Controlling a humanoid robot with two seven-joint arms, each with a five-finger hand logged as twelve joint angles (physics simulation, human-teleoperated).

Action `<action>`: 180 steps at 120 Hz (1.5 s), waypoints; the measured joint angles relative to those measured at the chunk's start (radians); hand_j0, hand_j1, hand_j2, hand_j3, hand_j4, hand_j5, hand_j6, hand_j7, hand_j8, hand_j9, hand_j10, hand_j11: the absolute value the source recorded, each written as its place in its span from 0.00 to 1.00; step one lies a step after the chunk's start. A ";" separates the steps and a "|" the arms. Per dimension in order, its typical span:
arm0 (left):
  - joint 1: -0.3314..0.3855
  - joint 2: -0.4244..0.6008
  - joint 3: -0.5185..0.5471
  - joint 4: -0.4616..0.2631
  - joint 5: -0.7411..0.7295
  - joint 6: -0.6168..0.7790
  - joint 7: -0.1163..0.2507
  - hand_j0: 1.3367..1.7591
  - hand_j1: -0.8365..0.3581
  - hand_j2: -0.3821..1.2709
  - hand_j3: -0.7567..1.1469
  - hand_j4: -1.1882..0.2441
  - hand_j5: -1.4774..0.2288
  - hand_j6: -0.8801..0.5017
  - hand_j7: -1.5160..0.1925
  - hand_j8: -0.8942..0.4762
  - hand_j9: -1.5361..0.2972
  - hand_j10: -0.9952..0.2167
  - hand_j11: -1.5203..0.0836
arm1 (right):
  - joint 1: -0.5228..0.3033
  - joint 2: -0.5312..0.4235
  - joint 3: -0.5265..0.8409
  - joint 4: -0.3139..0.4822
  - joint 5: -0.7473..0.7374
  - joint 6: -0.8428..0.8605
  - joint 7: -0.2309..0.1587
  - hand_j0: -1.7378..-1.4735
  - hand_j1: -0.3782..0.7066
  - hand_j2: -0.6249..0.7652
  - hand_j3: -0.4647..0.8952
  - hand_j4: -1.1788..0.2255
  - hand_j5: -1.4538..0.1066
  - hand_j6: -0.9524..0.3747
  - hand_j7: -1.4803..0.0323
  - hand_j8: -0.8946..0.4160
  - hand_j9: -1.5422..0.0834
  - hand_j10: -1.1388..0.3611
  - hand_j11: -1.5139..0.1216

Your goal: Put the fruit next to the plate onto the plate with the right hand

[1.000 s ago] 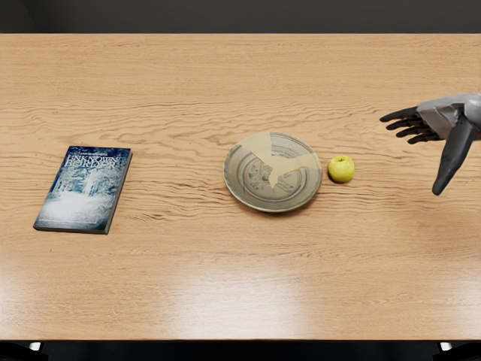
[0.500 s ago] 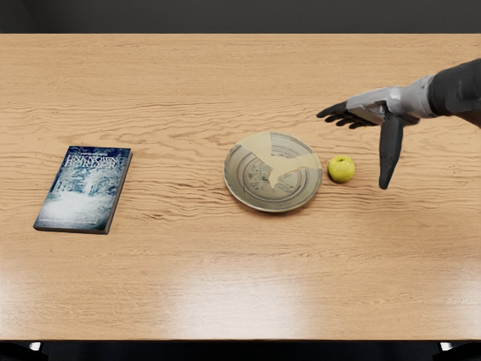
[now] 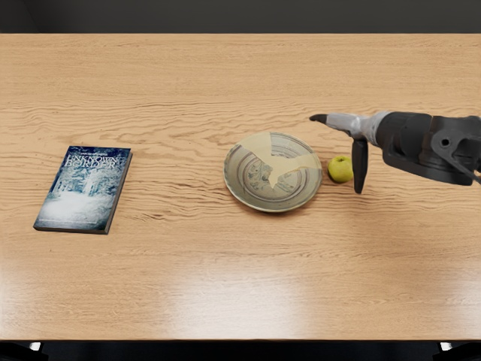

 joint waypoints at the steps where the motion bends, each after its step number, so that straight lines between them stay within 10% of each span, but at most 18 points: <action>1: 0.000 0.000 0.000 0.000 0.000 0.000 0.000 0.76 0.99 0.23 0.40 0.83 0.87 0.64 0.89 0.65 0.84 0.82 0.95 | -0.002 0.003 0.000 -0.001 -0.005 -0.003 0.000 0.30 0.03 0.45 0.34 0.84 0.93 0.71 0.98 0.68 0.95 0.76 0.93; 180: 0.000 0.000 0.000 0.000 0.000 0.000 0.000 0.76 0.99 0.23 0.40 0.83 0.87 0.64 0.89 0.65 0.84 0.82 0.95 | -0.175 0.102 -0.001 -0.095 -0.259 -0.225 0.000 0.30 0.39 0.40 0.34 0.60 0.66 0.47 0.70 0.43 0.69 0.54 0.66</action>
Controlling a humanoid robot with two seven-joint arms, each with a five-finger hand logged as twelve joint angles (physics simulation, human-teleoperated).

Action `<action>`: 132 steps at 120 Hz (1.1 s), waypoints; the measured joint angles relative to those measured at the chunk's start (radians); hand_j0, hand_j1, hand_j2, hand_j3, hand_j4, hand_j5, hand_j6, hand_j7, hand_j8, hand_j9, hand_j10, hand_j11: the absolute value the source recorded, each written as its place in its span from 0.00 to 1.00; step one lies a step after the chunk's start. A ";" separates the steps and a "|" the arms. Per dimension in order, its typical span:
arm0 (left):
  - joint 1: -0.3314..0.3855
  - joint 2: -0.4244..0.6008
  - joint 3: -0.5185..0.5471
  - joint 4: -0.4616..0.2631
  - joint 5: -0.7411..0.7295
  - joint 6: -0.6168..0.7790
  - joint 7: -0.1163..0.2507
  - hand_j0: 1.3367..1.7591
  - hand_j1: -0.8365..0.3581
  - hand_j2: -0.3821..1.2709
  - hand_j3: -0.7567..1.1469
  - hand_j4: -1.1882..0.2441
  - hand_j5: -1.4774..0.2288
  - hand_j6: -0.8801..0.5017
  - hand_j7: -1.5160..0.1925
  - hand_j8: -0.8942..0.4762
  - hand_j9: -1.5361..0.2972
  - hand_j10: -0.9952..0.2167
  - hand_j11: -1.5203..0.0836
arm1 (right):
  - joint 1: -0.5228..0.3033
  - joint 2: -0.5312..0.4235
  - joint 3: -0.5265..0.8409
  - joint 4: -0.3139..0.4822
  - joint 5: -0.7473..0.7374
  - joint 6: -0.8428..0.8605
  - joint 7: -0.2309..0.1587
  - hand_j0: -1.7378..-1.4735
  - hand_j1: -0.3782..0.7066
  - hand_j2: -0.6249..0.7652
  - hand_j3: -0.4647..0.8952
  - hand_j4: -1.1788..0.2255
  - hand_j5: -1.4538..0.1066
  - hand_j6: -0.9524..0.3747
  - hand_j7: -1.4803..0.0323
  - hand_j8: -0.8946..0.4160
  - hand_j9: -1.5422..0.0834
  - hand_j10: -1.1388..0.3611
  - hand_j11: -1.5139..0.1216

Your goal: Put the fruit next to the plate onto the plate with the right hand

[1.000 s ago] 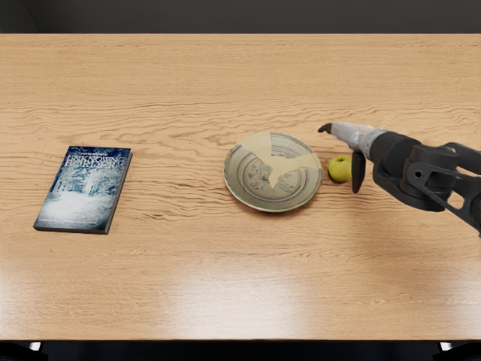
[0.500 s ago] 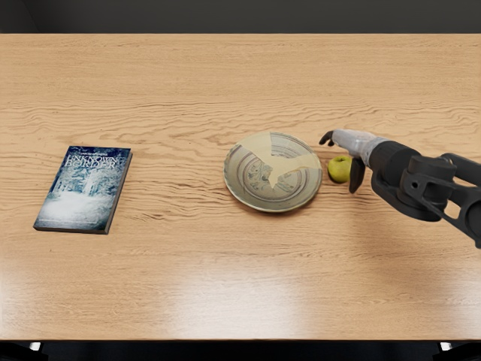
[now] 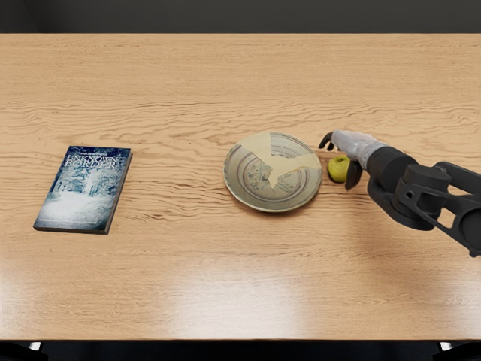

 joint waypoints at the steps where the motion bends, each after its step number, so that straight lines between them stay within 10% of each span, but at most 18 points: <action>1: 0.000 0.000 0.000 0.000 0.000 0.000 0.000 0.76 0.99 0.23 0.40 0.83 0.87 0.64 0.89 0.65 0.84 0.82 0.95 | 0.000 0.000 0.000 0.000 0.000 -0.001 0.000 0.30 0.39 0.40 0.34 0.60 0.66 0.46 0.69 0.43 0.68 0.54 0.66; 71: 0.000 0.000 0.000 0.000 0.000 0.000 0.000 0.76 0.99 0.23 0.40 0.83 0.87 0.64 0.89 0.65 0.84 0.82 0.95 | -0.029 0.006 -0.001 -0.014 -0.018 -0.031 0.000 0.30 0.52 0.39 0.34 0.52 0.56 0.38 0.59 0.34 0.59 0.46 0.57; 132: 0.000 0.000 0.000 0.000 0.000 0.000 0.000 0.76 0.99 0.23 0.40 0.83 0.87 0.64 0.89 0.65 0.84 0.82 0.95 | -0.031 0.002 0.012 -0.017 -0.011 -0.031 0.001 0.31 0.60 0.66 0.34 0.37 0.35 0.37 0.38 0.35 0.39 0.30 0.37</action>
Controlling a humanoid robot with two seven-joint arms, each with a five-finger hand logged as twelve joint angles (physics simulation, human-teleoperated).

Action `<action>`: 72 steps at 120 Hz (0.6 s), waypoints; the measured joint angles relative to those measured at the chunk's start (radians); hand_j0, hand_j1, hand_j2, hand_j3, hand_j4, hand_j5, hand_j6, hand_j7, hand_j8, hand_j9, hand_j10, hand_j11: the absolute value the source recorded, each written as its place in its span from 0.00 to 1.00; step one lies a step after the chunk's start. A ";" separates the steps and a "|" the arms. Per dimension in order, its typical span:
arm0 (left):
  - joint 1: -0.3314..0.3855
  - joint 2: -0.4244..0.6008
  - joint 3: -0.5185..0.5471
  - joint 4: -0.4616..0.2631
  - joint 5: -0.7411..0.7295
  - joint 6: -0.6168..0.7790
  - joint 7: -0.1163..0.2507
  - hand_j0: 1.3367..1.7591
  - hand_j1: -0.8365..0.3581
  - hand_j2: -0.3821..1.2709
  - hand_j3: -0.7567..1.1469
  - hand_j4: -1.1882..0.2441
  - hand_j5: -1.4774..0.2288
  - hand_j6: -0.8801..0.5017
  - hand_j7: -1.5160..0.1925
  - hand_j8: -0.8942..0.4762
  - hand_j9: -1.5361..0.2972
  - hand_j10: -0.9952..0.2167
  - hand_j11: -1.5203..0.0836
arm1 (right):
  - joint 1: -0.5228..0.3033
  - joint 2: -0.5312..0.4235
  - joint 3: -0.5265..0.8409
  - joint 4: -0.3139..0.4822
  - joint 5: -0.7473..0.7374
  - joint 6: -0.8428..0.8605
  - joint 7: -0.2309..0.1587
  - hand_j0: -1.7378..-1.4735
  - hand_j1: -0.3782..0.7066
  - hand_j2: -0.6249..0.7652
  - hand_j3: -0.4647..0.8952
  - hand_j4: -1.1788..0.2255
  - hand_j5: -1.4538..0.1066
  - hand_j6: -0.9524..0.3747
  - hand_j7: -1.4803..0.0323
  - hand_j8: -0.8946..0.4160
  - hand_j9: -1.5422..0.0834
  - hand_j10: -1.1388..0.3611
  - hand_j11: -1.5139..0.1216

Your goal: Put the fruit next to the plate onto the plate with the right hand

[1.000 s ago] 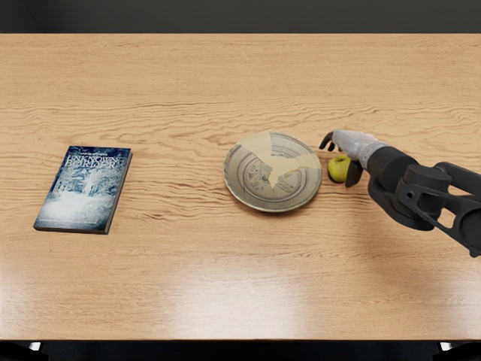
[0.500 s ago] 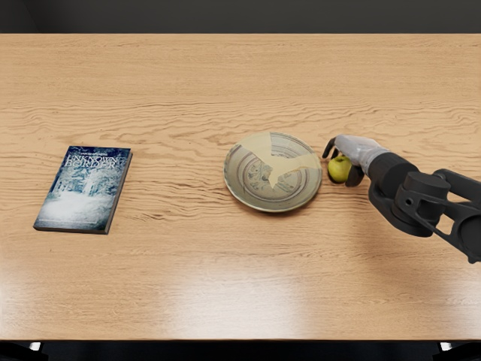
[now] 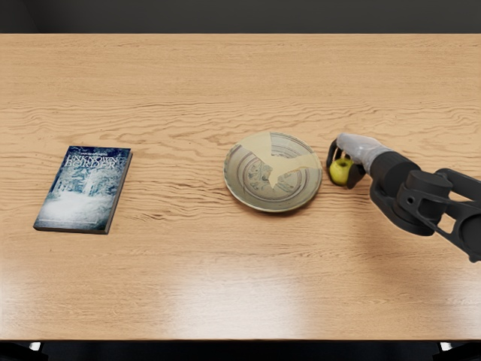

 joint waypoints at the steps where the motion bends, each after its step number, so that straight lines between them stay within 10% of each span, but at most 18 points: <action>1: 0.000 0.000 0.000 0.000 0.000 0.000 0.000 0.76 0.99 0.23 0.40 0.83 0.87 0.64 0.89 0.65 0.84 0.82 0.95 | 0.000 0.000 0.000 0.000 0.000 0.000 0.000 0.31 0.60 0.65 0.34 0.37 0.35 0.37 0.38 0.35 0.39 0.30 0.36; 72: 0.000 0.000 0.000 0.000 0.000 0.000 0.000 0.76 0.99 0.23 0.40 0.83 0.87 0.64 0.89 0.65 0.84 0.82 0.95 | 0.030 -0.028 0.111 0.037 0.054 0.012 0.000 0.32 0.56 0.61 0.34 0.39 0.28 0.39 0.34 0.37 0.33 0.28 0.31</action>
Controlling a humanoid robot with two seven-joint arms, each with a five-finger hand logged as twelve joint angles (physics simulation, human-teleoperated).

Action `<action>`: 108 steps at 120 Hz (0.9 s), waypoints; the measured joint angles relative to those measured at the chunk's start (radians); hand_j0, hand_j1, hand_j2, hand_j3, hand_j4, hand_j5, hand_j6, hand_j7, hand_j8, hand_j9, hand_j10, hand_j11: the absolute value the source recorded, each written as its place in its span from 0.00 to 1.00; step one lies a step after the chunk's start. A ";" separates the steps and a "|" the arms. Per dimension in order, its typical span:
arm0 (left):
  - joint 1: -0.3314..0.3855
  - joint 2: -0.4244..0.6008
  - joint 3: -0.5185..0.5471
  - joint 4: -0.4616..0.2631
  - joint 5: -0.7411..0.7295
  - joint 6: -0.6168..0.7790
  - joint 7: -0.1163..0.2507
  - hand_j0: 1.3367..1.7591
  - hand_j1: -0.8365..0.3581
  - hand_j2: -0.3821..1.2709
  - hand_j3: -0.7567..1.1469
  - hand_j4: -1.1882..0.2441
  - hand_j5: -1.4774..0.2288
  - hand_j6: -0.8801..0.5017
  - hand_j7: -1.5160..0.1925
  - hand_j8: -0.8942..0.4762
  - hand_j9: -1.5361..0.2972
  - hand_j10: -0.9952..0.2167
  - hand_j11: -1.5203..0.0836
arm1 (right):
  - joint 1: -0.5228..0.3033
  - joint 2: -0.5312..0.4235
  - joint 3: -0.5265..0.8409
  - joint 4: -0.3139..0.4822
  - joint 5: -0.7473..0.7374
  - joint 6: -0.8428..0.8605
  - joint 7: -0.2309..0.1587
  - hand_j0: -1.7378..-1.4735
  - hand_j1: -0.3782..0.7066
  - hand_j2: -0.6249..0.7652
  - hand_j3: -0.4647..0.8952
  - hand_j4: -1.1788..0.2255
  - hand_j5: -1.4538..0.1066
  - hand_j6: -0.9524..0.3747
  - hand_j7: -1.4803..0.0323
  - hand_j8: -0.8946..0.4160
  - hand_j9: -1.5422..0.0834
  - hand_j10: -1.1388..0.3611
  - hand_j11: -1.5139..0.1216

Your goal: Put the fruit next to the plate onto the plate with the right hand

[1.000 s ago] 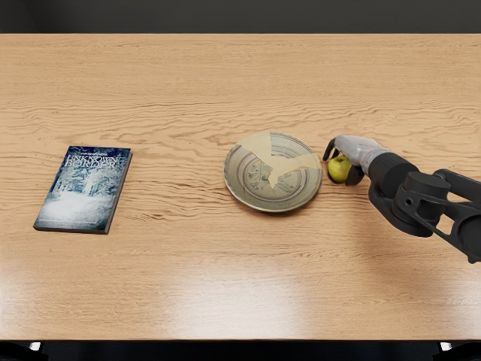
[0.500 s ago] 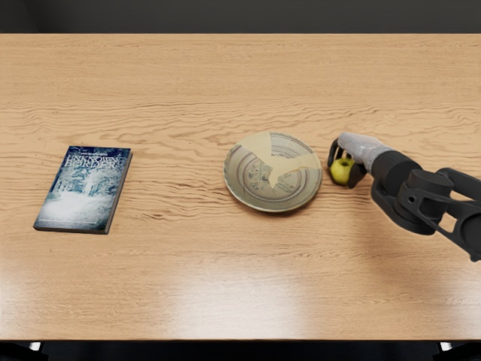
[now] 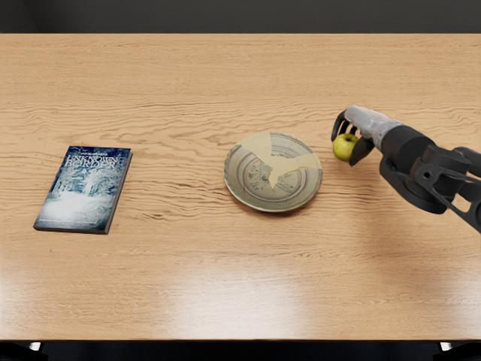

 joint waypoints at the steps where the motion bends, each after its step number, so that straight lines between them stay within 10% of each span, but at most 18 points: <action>1: 0.000 0.000 0.000 0.000 0.000 0.000 0.000 0.76 0.99 0.23 0.40 0.83 0.87 0.64 0.89 0.65 0.84 0.82 0.95 | 0.001 0.000 0.002 0.002 0.002 0.000 0.000 0.32 0.56 0.61 0.34 0.39 0.28 0.39 0.34 0.37 0.33 0.28 0.31; 108: 0.000 0.000 0.000 0.000 0.000 0.000 0.000 0.76 0.99 0.23 0.40 0.83 0.87 0.64 0.89 0.65 0.84 0.82 0.95 | 0.008 0.188 0.009 0.045 0.045 0.003 0.000 0.32 0.56 0.61 0.34 0.40 0.26 0.39 0.33 0.38 0.32 0.27 0.30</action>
